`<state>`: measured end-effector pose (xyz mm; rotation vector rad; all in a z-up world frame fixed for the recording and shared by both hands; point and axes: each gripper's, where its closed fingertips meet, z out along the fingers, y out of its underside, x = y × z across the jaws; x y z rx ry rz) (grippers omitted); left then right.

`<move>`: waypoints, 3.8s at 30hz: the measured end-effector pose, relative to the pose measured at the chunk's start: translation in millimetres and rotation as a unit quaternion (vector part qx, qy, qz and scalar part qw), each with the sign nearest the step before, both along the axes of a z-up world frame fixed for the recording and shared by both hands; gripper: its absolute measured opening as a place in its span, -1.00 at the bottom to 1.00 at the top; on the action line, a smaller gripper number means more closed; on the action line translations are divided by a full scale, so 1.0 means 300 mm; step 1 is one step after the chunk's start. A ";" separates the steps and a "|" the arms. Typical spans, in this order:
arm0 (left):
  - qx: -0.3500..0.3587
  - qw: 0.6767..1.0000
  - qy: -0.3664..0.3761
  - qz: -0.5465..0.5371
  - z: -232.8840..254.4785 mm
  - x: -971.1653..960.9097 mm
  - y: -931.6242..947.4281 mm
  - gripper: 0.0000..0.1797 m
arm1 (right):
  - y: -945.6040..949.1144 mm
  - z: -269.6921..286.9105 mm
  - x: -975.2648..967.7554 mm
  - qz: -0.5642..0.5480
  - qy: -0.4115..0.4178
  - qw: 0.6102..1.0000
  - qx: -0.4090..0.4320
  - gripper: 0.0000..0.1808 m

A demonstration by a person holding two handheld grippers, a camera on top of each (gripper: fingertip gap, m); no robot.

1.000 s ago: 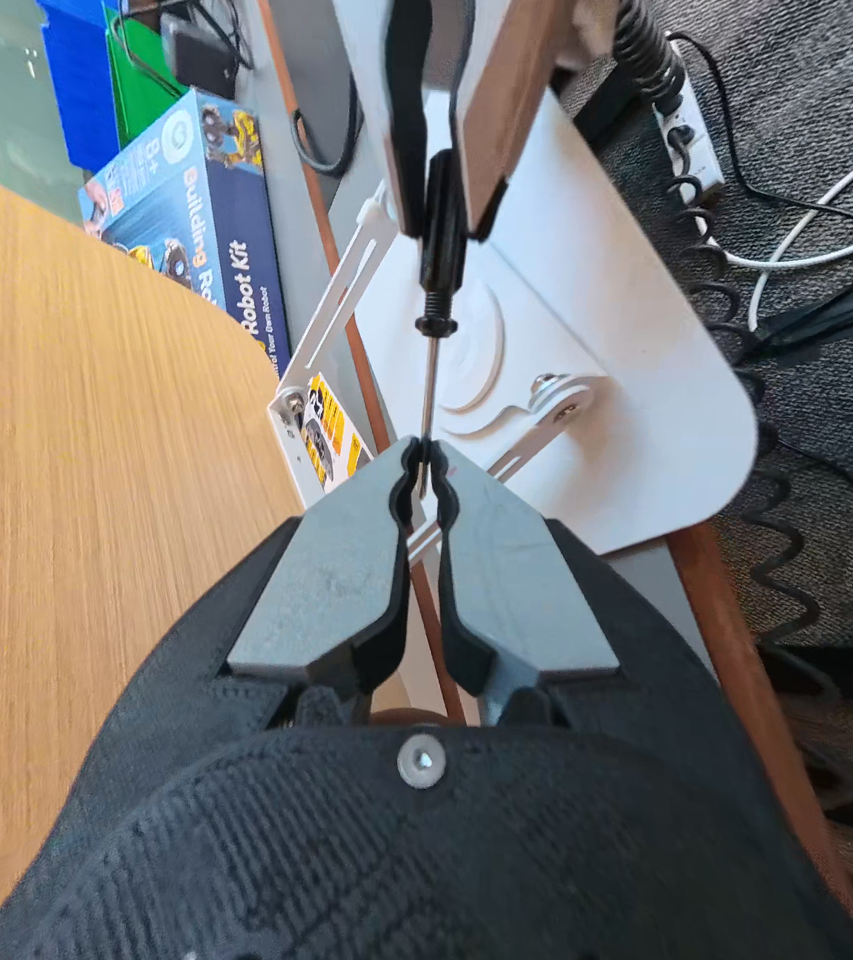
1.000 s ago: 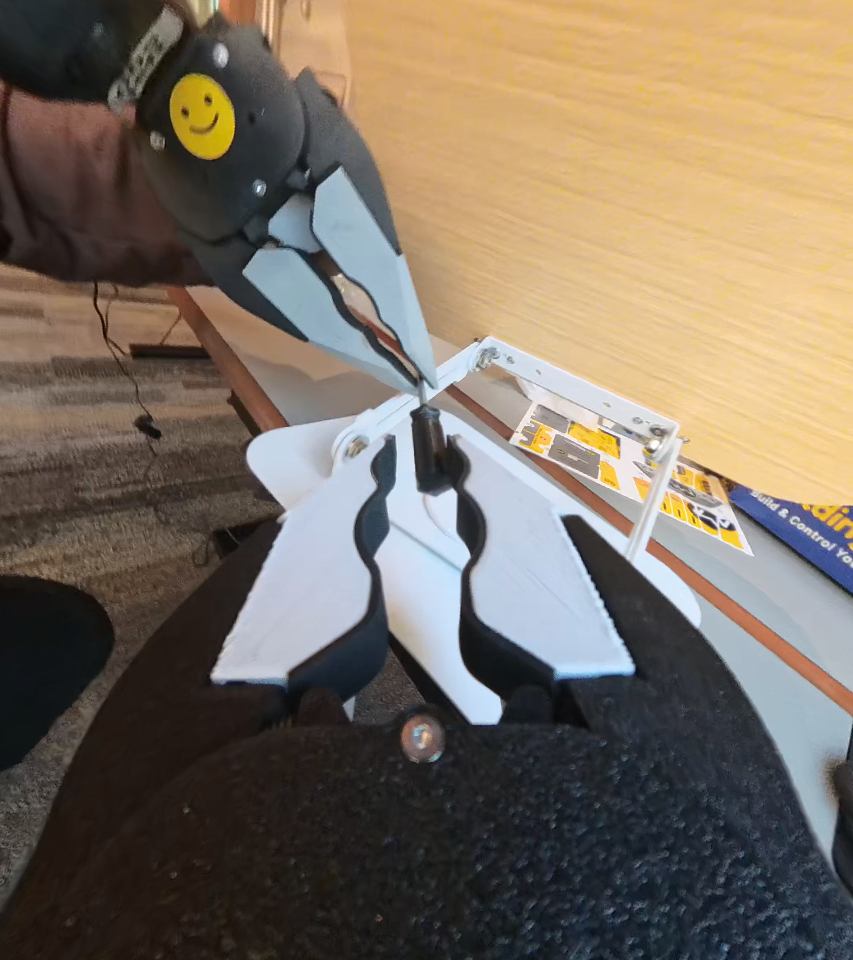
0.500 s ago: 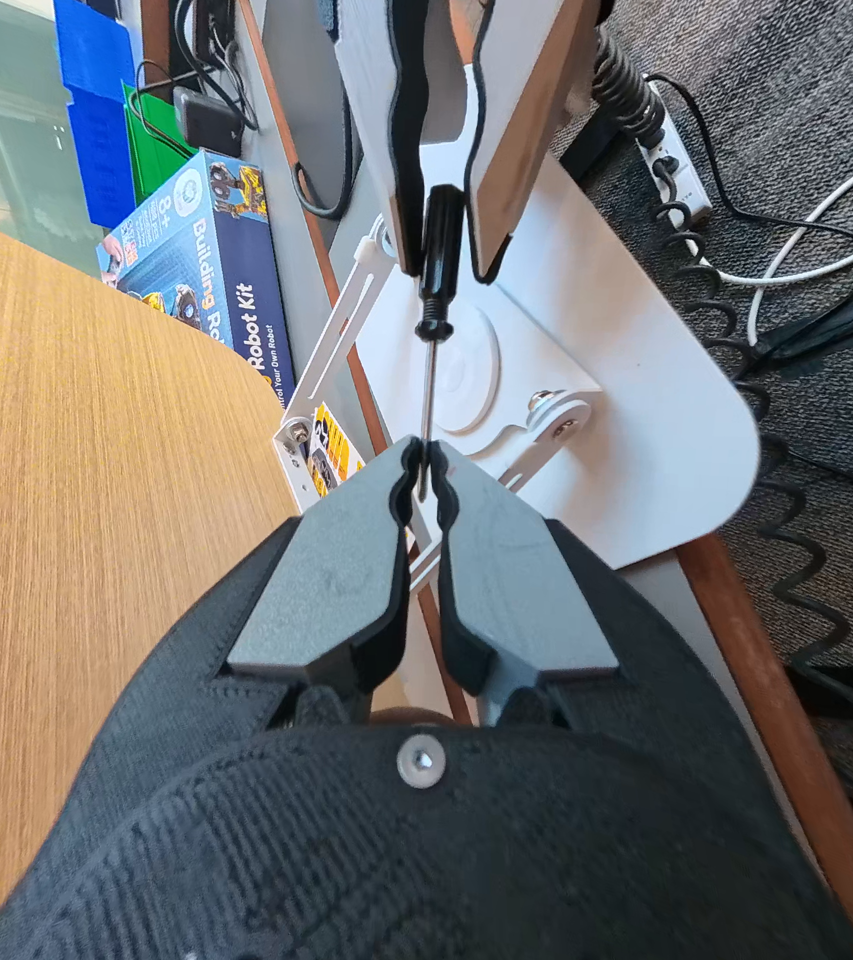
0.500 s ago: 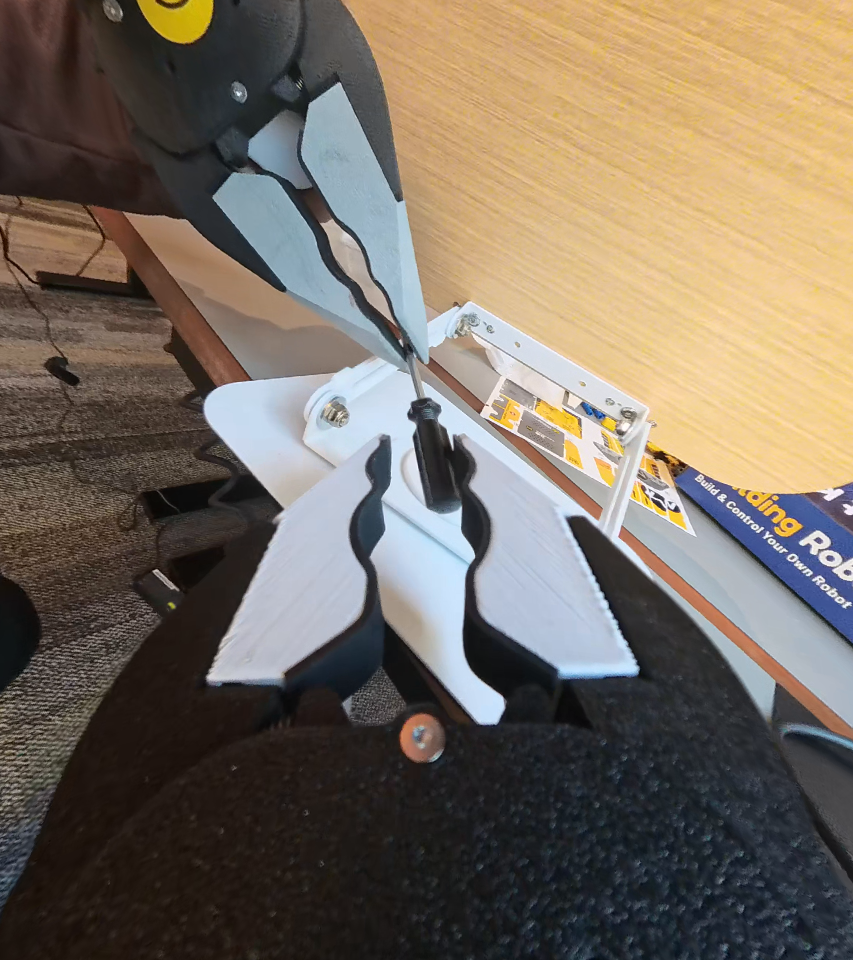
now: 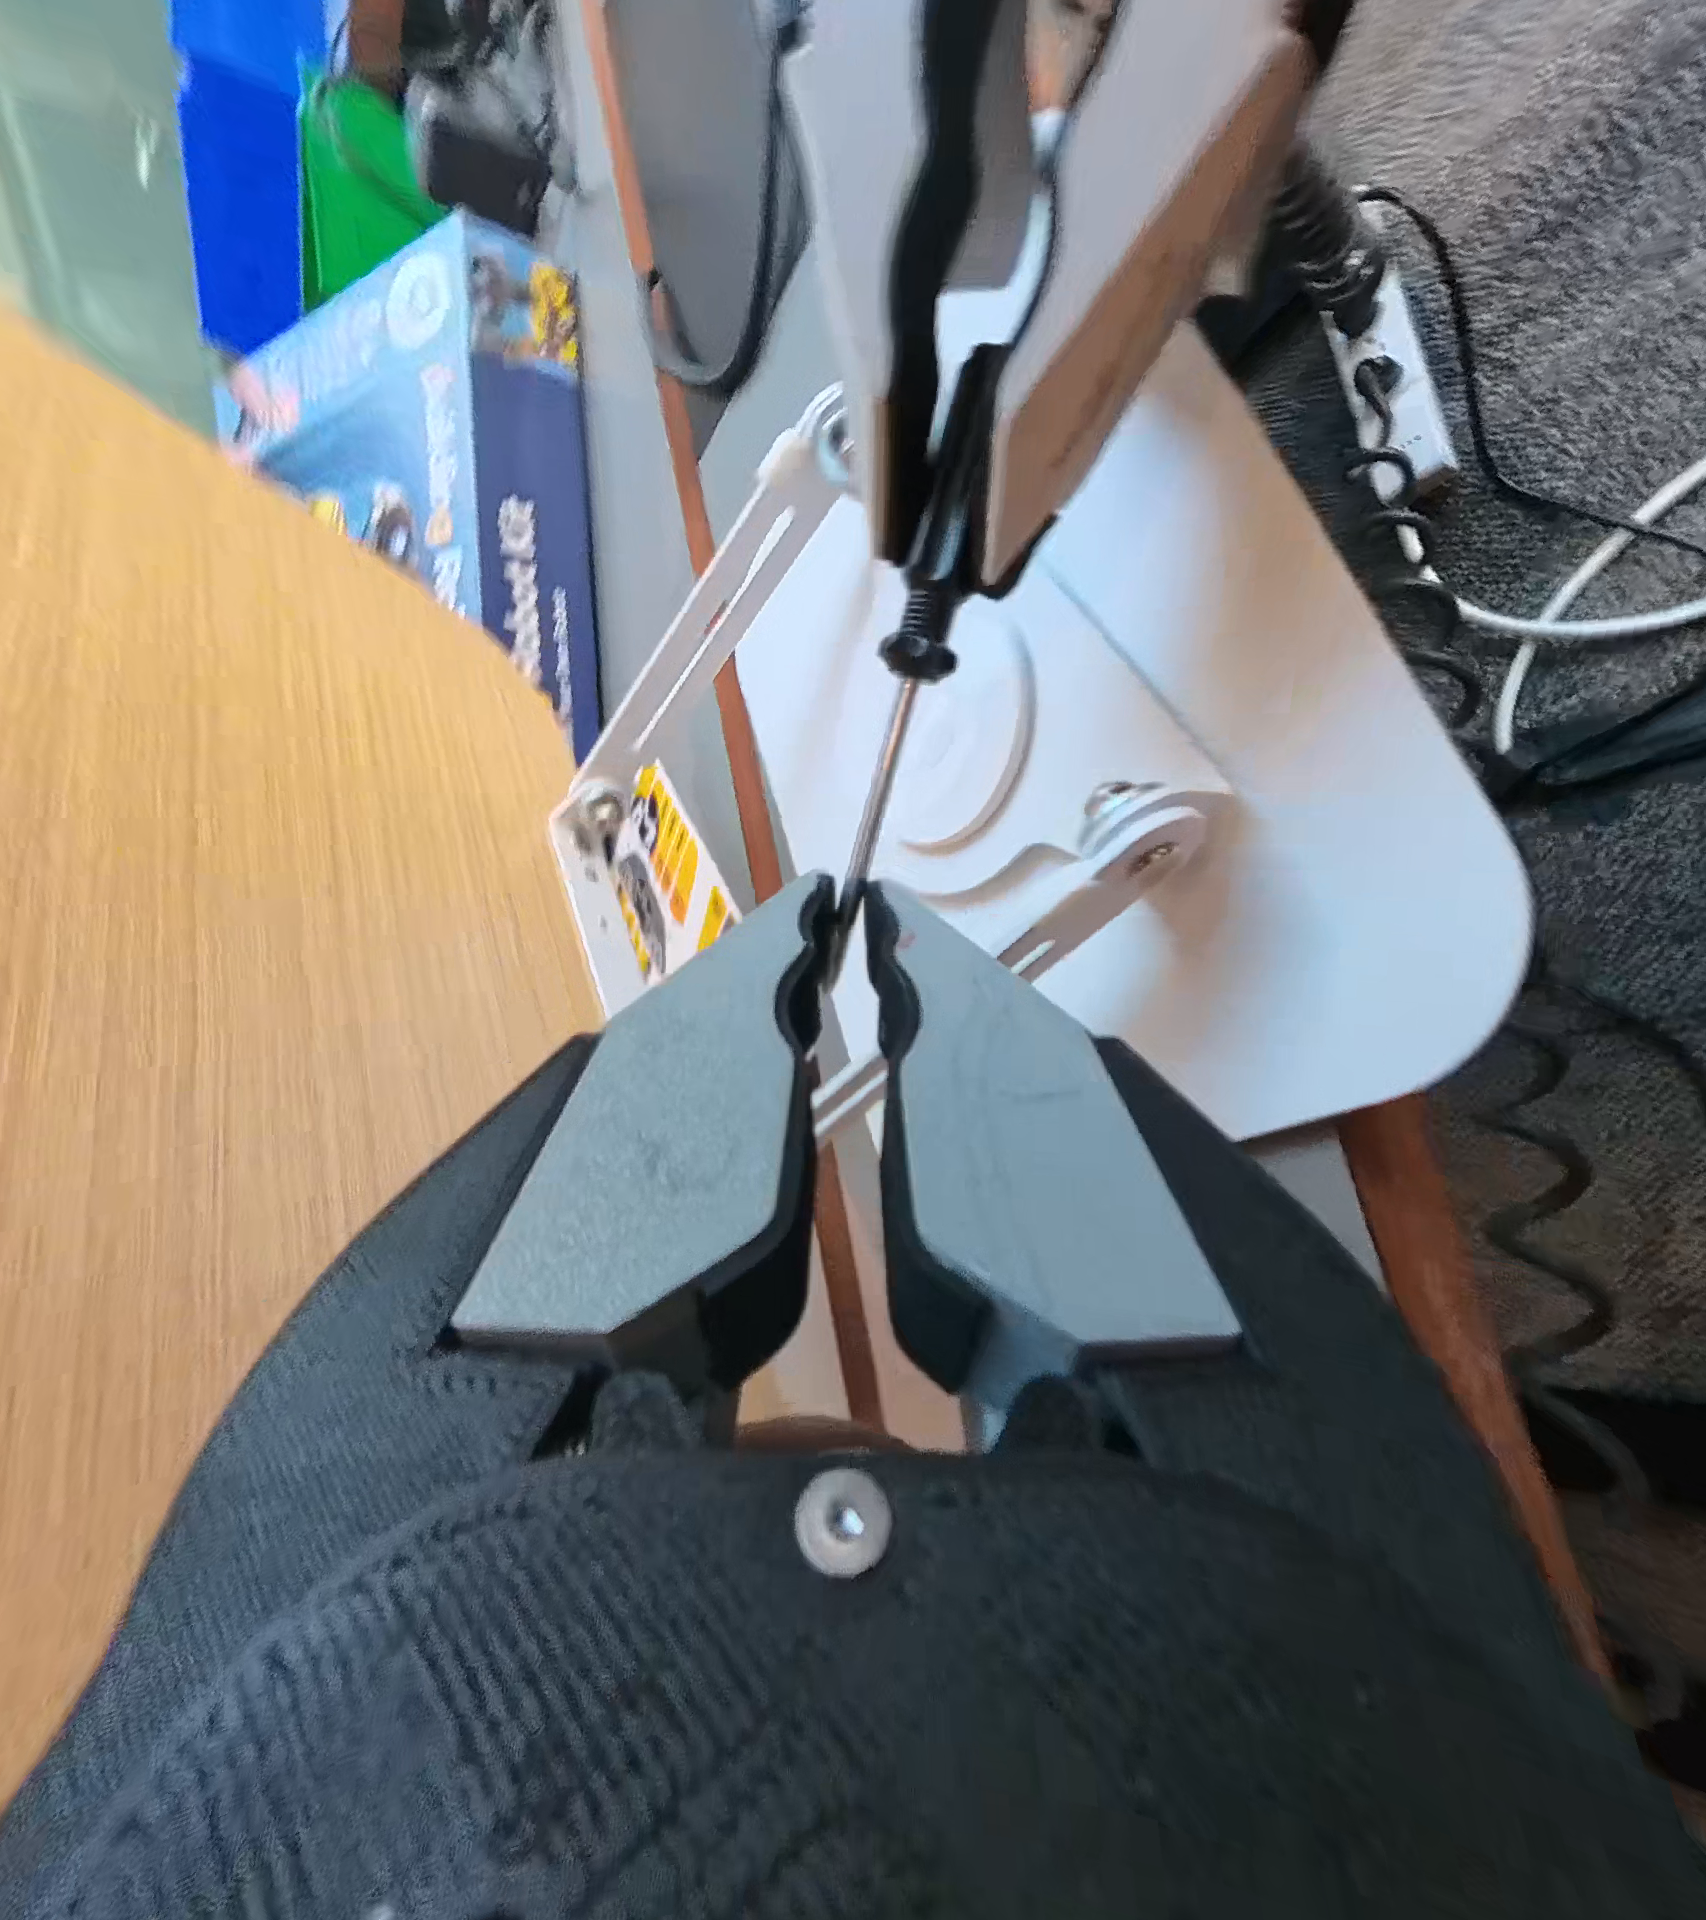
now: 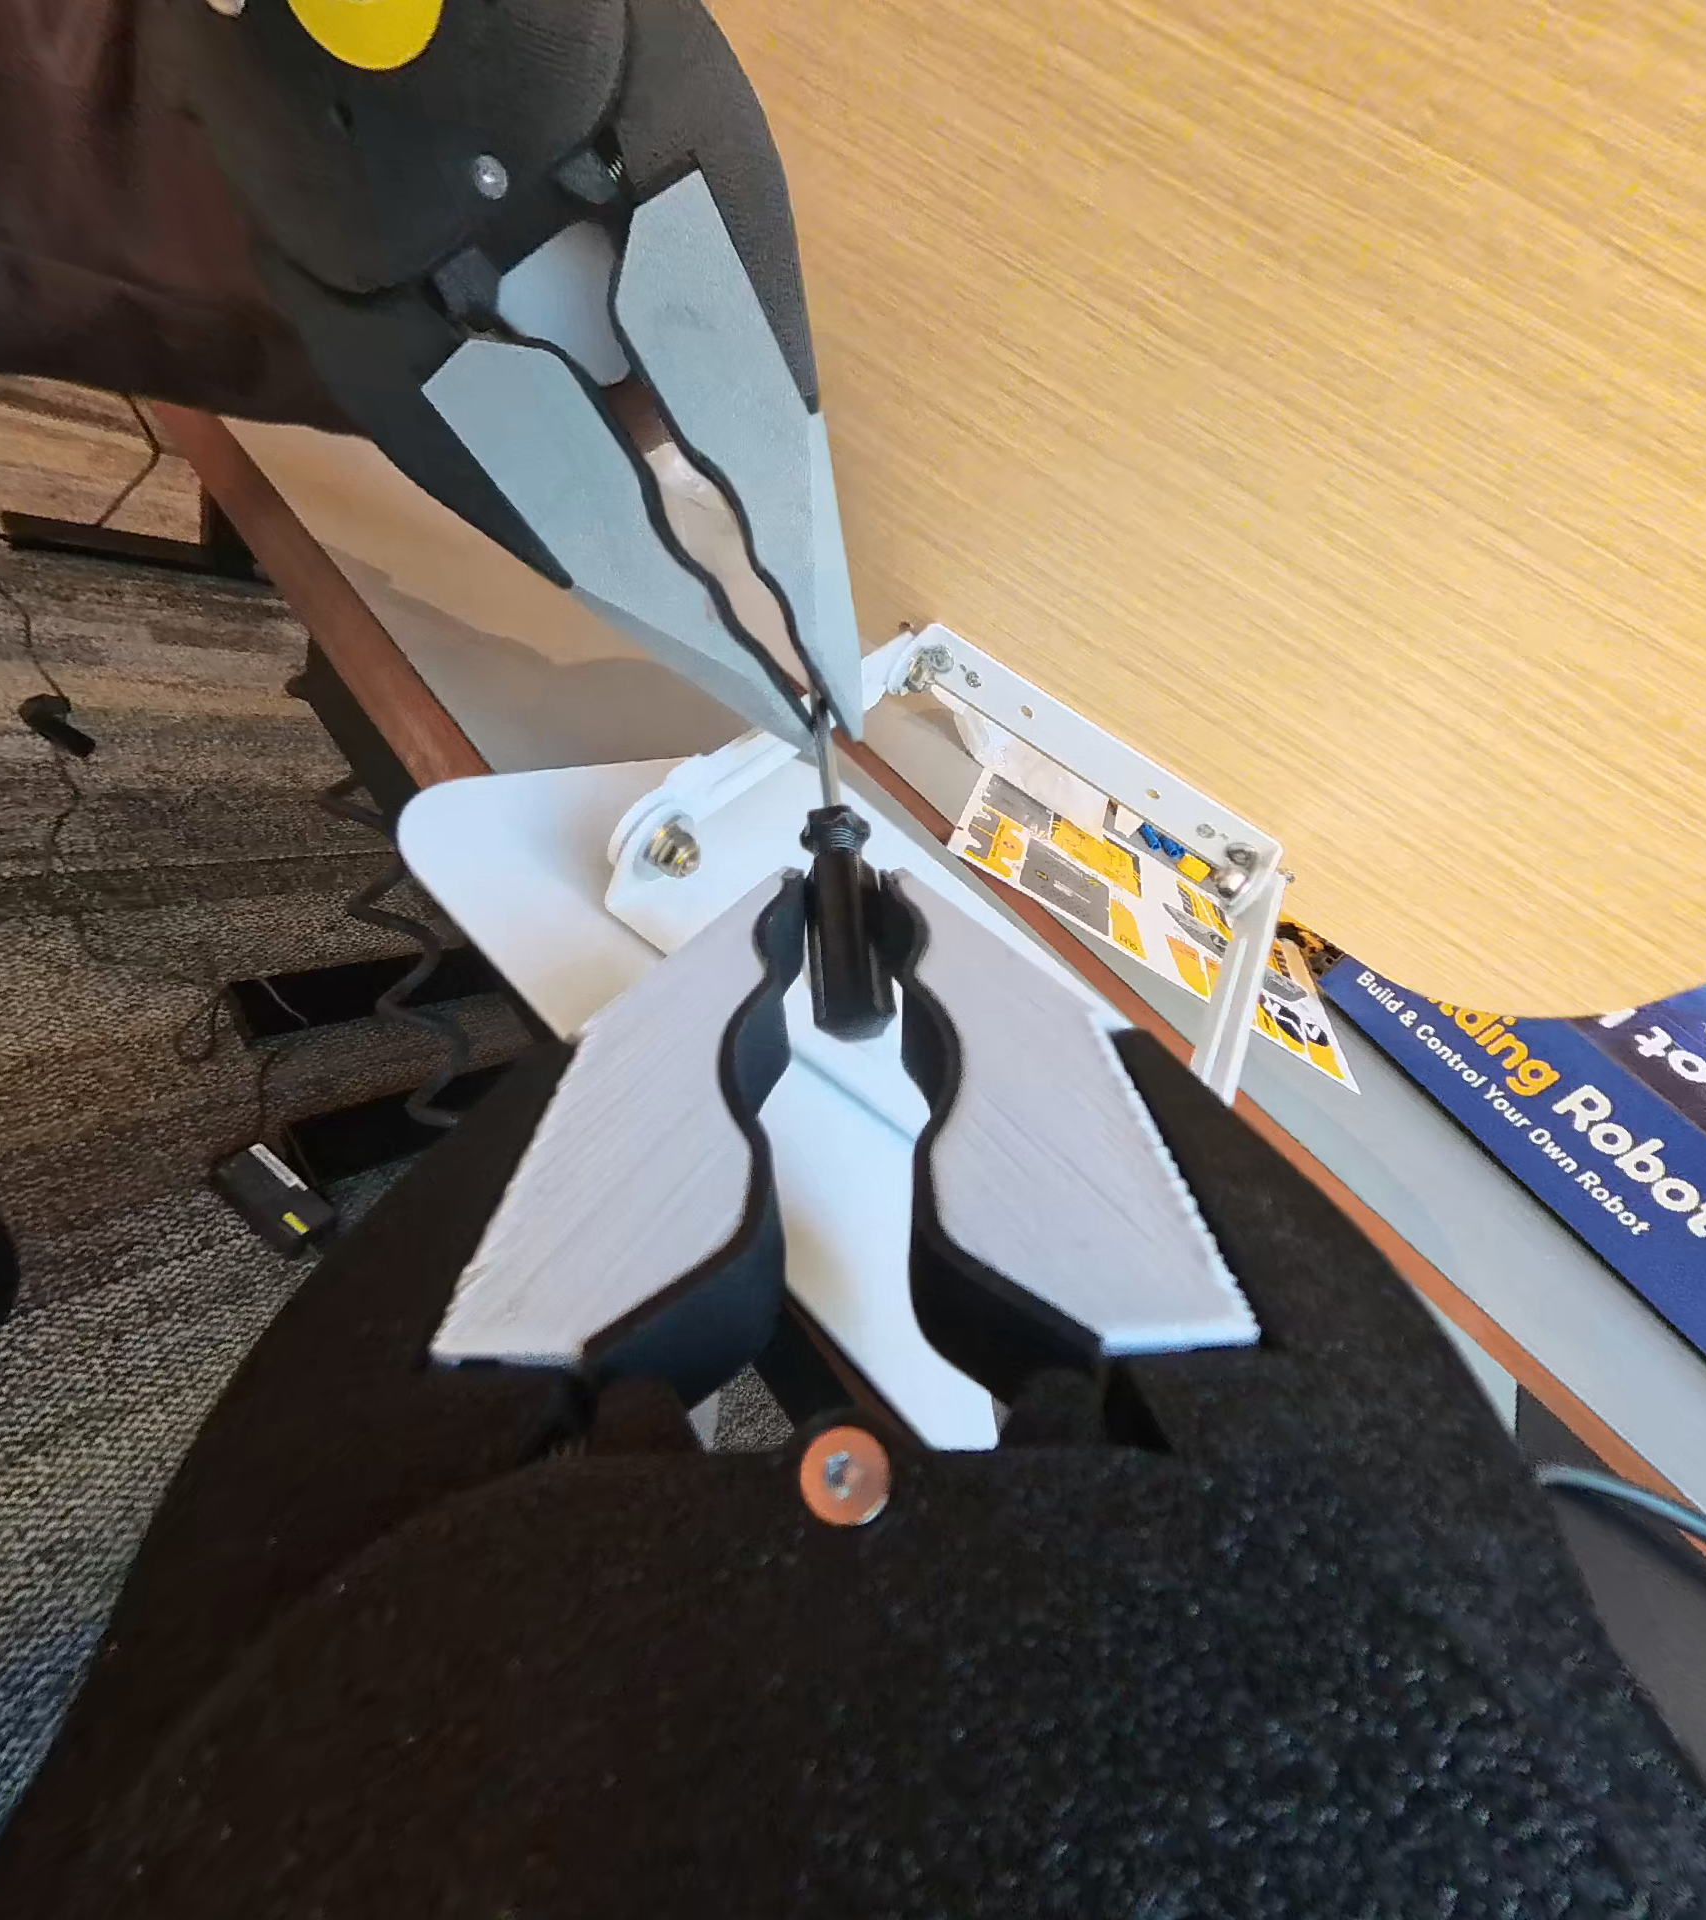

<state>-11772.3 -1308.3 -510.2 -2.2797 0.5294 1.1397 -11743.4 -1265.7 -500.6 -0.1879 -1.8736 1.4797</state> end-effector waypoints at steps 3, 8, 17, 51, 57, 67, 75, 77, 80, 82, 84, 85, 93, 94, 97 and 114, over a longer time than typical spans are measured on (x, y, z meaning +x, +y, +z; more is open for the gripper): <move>0.091 0.992 -0.019 0.087 0.050 0.012 -0.067 -0.81 | -0.022 0.012 -0.026 -0.029 -0.025 0.999 -0.014 -0.87; 0.284 0.928 -0.024 0.241 0.165 0.025 -0.332 -0.69 | -0.041 0.025 -0.107 -0.069 -0.106 0.992 -0.029 -0.87; 0.401 0.859 -0.101 0.301 0.196 -0.088 -0.515 -0.28 | -0.120 -0.005 -0.205 -0.127 -0.205 0.970 -0.021 -0.87; 0.457 0.841 -0.215 0.194 0.132 -0.070 -0.405 -0.85 | -0.157 0.017 -0.196 -0.082 -0.347 0.915 -0.191 -0.88; 0.459 0.840 -0.212 0.198 0.132 -0.072 -0.405 -0.85 | -0.151 0.020 -0.201 -0.086 -0.345 0.913 -0.201 -0.88; 0.464 0.836 -0.211 0.203 0.132 -0.074 -0.405 -0.85 | -0.154 0.023 -0.205 -0.084 -0.343 0.914 -0.202 -0.88; 0.462 0.834 -0.211 0.214 0.132 -0.074 -0.408 -0.84 | -0.167 0.005 -0.196 -0.087 -0.333 0.924 -0.167 -0.87; 0.462 0.834 -0.211 0.216 0.131 -0.074 -0.408 -0.84 | -0.174 -0.001 -0.193 -0.089 -0.328 0.928 -0.152 -0.88; 0.467 0.831 -0.212 0.217 0.131 -0.074 -0.406 -0.84 | -0.180 -0.013 -0.192 -0.095 -0.317 0.935 -0.124 -0.88; 0.468 0.830 -0.212 0.217 0.133 -0.074 -0.408 -0.84 | -0.183 -0.020 -0.195 -0.102 -0.306 0.941 -0.102 -0.88; 0.468 0.830 -0.212 0.218 0.132 -0.073 -0.409 -0.84 | -0.186 -0.032 -0.200 -0.114 -0.293 0.947 -0.072 -0.89; 0.467 0.830 -0.212 0.219 0.133 -0.073 -0.408 -0.84 | -0.186 -0.039 -0.202 -0.120 -0.286 0.949 -0.055 -0.89; 0.469 0.828 -0.209 0.225 0.131 -0.074 -0.408 -0.84 | -0.186 -0.030 -0.199 -0.181 -0.160 0.969 0.052 -0.91; 0.470 0.828 -0.209 0.226 0.132 -0.075 -0.408 -0.84 | -0.184 -0.031 -0.200 -0.190 -0.145 0.969 0.066 -0.90; 0.469 0.827 -0.209 0.228 0.130 -0.075 -0.407 -0.83 | -0.180 -0.024 -0.202 -0.221 -0.092 0.965 0.109 -0.91; 0.463 0.828 -0.212 0.235 0.130 -0.073 -0.409 -0.83 | -0.187 -0.012 -0.199 -0.171 -0.190 0.967 0.011 -0.94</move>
